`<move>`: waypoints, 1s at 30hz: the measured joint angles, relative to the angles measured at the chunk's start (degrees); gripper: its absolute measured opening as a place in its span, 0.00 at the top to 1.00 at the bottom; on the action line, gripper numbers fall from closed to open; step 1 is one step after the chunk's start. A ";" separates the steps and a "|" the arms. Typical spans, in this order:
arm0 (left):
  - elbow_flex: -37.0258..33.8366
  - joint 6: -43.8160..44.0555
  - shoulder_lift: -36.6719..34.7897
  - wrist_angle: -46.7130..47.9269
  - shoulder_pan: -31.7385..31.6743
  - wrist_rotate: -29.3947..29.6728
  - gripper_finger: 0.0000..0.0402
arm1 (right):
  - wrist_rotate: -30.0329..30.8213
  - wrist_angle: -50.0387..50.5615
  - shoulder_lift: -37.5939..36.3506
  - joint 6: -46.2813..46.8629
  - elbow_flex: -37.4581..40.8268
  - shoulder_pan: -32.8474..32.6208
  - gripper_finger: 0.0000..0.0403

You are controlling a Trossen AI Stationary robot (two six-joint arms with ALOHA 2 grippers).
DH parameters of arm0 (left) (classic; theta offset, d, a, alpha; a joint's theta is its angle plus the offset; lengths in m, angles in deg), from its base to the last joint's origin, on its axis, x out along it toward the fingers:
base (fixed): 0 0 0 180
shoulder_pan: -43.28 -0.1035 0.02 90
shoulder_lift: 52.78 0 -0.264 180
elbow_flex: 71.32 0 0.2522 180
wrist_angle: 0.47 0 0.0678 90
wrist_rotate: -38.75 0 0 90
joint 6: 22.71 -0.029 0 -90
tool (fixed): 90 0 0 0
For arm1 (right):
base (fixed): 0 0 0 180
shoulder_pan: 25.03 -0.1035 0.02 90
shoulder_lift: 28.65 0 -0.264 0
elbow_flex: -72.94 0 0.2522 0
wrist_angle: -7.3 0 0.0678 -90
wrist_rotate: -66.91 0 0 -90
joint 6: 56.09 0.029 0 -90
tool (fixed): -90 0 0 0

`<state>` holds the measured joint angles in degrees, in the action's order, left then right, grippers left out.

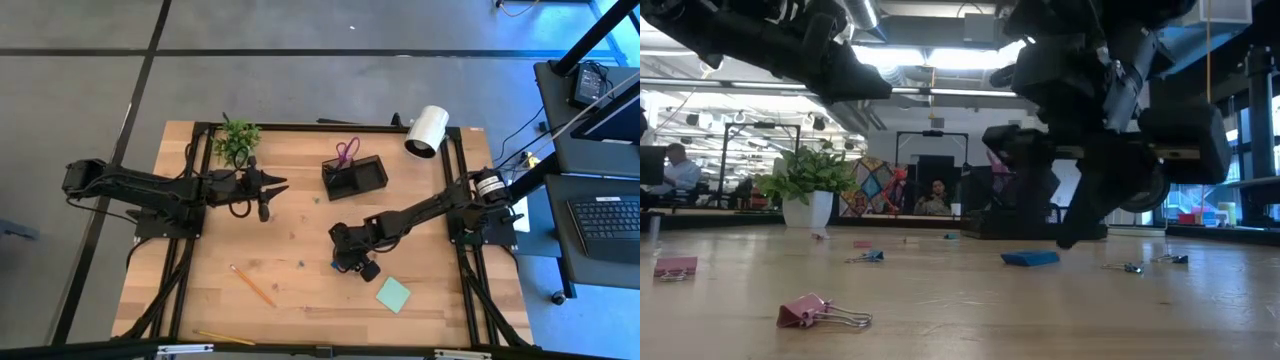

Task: Pick and place office supplies into organizer
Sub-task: Put the blue eraser into the black desk organizer

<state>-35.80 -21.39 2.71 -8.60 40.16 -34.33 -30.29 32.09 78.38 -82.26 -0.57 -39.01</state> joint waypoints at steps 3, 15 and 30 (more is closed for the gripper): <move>0.02 0.00 0.00 0.24 0.00 0.00 0.79 | 0.01 -0.71 1.08 0.00 0.00 0.04 0.53; 0.02 0.88 0.00 2.68 -0.02 0.04 0.79 | -0.65 -0.43 3.65 0.36 -0.26 0.04 0.65; 0.02 0.90 0.00 2.69 0.00 0.09 0.79 | -0.03 0.97 3.45 8.40 -1.33 0.02 0.86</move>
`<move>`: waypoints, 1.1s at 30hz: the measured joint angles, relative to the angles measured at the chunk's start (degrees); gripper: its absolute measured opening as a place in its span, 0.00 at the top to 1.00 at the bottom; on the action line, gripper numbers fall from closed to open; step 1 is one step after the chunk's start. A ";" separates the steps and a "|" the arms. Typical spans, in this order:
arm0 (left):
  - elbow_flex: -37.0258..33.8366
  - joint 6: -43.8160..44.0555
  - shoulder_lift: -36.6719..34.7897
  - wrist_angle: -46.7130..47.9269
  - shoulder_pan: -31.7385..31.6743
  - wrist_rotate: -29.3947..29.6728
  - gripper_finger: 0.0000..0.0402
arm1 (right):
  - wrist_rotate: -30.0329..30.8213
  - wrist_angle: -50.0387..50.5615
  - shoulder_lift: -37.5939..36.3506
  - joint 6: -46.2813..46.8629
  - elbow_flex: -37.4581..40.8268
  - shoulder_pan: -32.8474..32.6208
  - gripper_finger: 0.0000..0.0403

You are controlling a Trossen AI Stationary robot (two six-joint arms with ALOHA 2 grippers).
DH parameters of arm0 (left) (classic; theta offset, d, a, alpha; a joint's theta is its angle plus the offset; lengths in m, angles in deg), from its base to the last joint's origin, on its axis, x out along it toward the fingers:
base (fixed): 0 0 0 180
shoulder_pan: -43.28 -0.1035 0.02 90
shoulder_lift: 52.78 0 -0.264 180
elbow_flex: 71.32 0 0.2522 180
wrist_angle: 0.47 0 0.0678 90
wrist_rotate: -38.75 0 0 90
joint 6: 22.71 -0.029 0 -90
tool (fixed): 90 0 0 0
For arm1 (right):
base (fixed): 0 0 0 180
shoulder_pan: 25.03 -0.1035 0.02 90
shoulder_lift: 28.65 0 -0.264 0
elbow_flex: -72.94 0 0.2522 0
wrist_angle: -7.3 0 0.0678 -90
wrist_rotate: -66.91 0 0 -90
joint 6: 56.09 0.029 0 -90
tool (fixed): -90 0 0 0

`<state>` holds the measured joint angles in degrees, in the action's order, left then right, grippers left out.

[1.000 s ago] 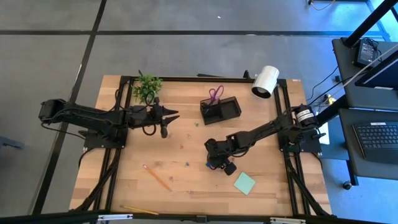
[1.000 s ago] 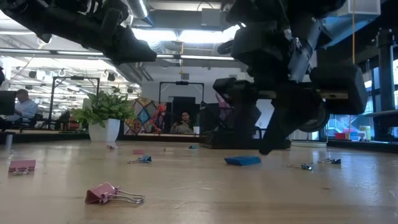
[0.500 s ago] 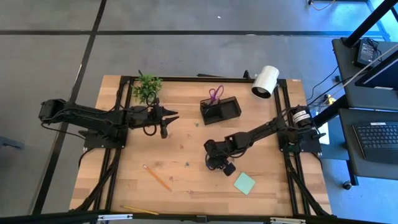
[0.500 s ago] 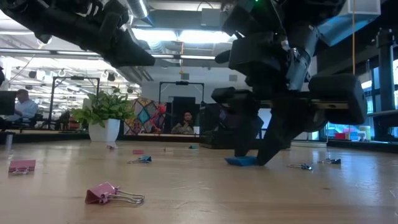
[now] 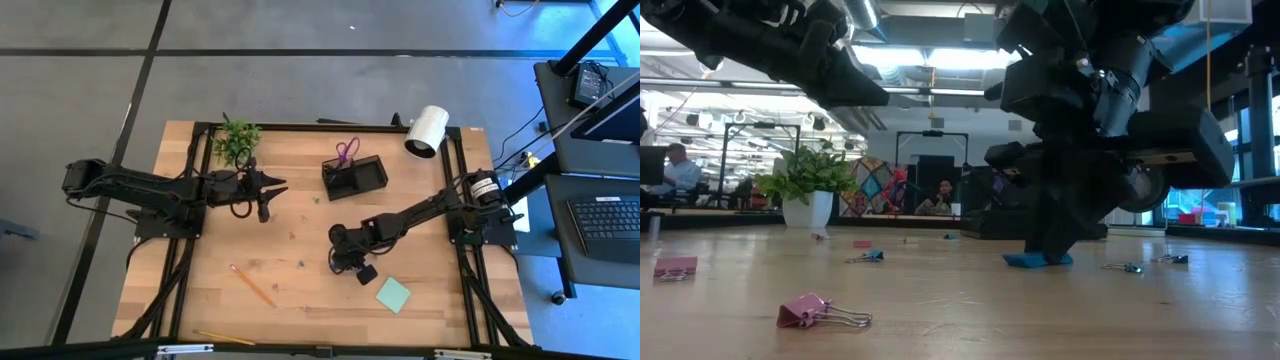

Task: Pick and place office supplies into organizer
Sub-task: Put the blue eraser into the black desk organizer

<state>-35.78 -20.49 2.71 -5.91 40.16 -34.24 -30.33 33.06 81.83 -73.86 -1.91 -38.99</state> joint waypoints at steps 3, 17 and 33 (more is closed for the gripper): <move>0.00 0.00 0.00 0.00 -0.02 0.02 0.79 | 0.48 1.96 -0.88 1.00 -1.47 0.12 0.86; 0.00 0.00 0.00 -0.01 -0.02 0.07 0.79 | 12.41 20.84 -11.51 -5.80 -12.29 10.12 0.86; 0.00 0.00 0.00 0.24 0.00 0.23 0.79 | 15.33 25.48 -13.02 -14.31 -12.63 23.35 0.86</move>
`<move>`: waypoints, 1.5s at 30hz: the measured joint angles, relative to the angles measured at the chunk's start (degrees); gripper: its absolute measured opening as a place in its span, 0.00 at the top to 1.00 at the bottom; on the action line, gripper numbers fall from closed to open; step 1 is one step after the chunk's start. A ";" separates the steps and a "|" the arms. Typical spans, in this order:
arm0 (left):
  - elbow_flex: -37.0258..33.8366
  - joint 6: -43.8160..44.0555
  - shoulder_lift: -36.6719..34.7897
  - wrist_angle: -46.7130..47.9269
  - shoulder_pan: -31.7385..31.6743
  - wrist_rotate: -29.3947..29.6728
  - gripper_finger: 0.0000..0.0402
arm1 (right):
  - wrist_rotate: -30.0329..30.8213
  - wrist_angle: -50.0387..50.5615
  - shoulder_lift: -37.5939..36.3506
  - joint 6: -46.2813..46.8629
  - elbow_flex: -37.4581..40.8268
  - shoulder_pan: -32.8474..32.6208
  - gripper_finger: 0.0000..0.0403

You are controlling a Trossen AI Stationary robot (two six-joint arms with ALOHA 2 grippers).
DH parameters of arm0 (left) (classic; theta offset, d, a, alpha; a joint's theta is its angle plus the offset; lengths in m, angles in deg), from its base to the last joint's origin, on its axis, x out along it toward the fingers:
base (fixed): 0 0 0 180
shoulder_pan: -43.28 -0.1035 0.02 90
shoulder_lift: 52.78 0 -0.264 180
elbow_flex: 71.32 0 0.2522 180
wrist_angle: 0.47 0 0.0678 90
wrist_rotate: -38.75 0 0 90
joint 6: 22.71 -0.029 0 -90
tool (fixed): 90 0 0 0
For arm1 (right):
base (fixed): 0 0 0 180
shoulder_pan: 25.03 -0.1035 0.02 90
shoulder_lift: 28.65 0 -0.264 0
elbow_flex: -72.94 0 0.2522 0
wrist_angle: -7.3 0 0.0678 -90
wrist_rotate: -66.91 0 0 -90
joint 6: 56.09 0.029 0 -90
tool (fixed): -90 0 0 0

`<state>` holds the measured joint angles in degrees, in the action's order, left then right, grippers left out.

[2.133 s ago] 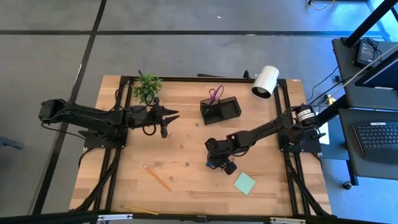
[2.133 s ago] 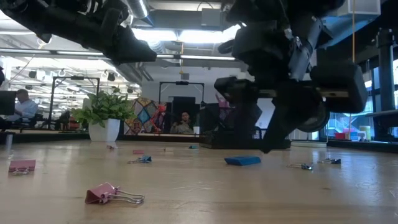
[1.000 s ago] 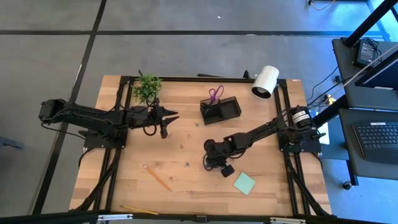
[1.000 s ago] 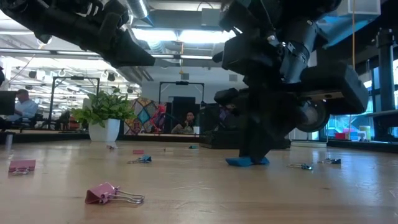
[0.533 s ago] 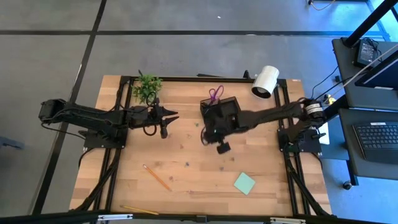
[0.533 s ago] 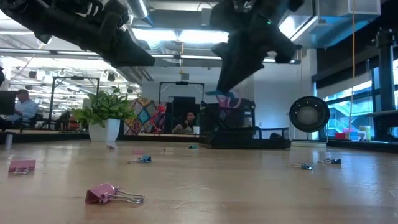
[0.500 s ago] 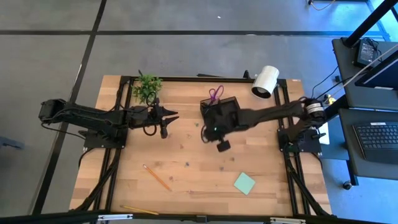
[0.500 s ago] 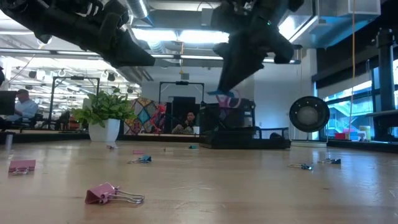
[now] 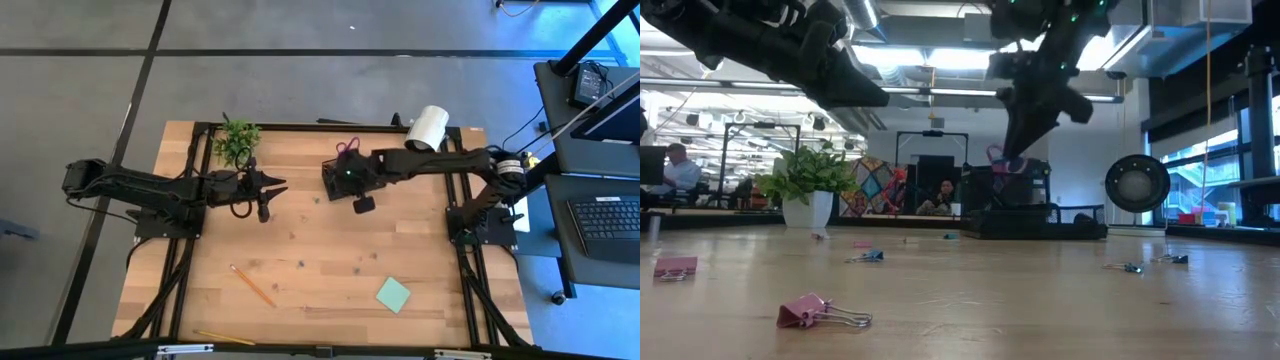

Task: Pick and place office supplies into organizer
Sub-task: Put the blue eraser into the black desk organizer

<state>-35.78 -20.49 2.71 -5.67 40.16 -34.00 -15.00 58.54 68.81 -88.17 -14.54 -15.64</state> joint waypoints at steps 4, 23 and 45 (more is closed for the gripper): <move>0.00 0.00 0.00 0.02 -0.02 0.18 0.79 | -0.01 -0.62 2.60 -0.48 0.00 1.51 0.86; 0.00 -0.02 0.02 2.58 0.00 1.43 0.79 | -0.17 -2.30 11.75 -1.64 0.00 2.88 0.86; 0.00 -0.02 0.02 2.56 -0.02 2.91 0.79 | -0.12 -2.83 12.06 -1.00 0.00 2.88 0.83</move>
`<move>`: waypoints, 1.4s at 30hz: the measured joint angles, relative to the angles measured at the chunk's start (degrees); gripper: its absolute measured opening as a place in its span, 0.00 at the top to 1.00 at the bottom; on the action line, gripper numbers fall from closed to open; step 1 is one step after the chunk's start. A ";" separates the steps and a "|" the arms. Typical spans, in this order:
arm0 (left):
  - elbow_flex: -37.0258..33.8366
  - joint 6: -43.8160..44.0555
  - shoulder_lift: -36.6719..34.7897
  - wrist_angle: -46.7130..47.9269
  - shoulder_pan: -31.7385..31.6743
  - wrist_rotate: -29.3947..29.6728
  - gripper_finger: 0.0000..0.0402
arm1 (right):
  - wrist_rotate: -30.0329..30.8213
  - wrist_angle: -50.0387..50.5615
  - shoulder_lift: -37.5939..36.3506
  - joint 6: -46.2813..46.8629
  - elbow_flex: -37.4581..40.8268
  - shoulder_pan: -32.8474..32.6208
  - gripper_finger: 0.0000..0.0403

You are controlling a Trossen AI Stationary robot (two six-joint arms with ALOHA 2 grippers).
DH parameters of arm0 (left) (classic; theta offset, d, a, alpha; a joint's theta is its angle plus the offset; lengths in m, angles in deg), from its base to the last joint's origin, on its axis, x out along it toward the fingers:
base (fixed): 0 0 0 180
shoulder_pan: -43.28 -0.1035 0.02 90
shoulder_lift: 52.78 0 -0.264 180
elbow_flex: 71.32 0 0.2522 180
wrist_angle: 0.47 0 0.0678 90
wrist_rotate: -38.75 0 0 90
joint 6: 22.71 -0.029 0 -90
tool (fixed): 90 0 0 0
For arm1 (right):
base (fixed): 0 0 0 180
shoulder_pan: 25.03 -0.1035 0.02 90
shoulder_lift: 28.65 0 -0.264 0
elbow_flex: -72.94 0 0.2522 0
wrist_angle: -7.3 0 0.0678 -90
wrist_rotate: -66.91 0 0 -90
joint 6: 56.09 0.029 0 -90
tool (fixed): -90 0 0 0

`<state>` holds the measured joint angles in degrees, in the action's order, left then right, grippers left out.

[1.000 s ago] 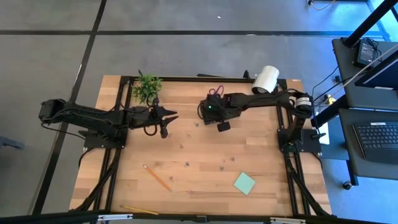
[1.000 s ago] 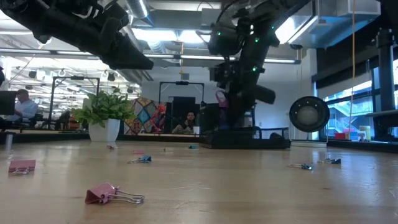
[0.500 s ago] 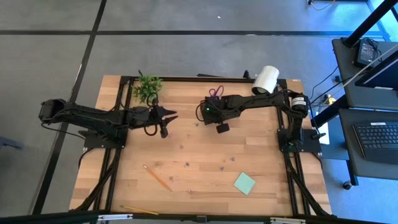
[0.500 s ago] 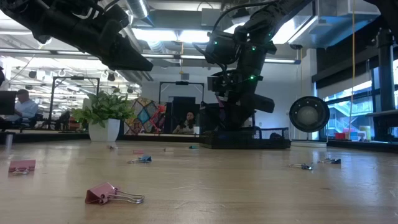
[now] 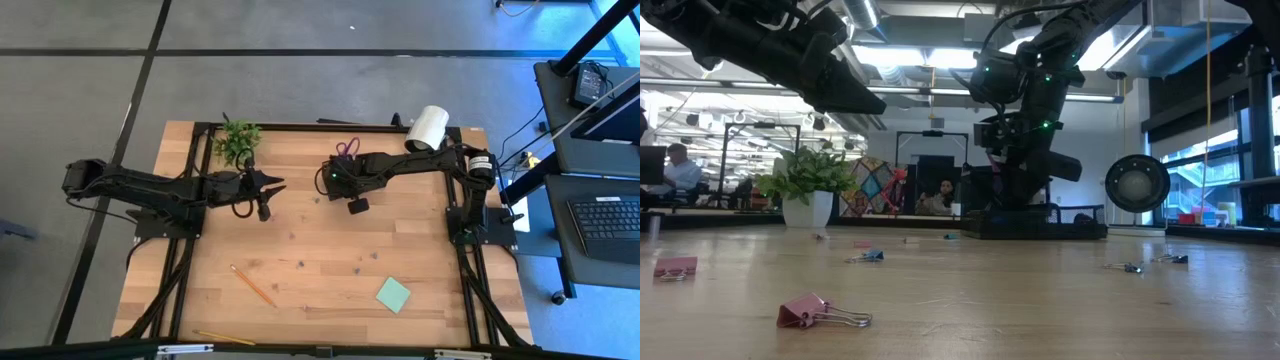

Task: Pick and place office supplies into organizer
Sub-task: Put the blue eraser into the black desk organizer, then put the light blue sticky note into the black desk organizer

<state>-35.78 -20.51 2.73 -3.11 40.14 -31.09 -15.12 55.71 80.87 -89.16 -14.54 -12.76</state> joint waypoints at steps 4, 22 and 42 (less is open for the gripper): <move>0.00 0.00 -0.01 0.00 0.00 0.00 0.79 | 0.03 0.00 0.00 0.02 0.00 0.00 0.77; 0.00 0.00 0.00 0.00 0.02 -0.02 0.79 | 0.11 3.98 -3.22 10.52 -0.45 -0.69 0.66; 0.00 0.00 0.00 -0.04 0.00 -0.04 0.79 | -6.97 21.83 -19.95 60.78 -3.93 -18.05 0.66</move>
<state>-35.78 -20.51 2.73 -3.16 40.15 -31.13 -22.09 77.54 60.92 -28.38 -18.47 -30.81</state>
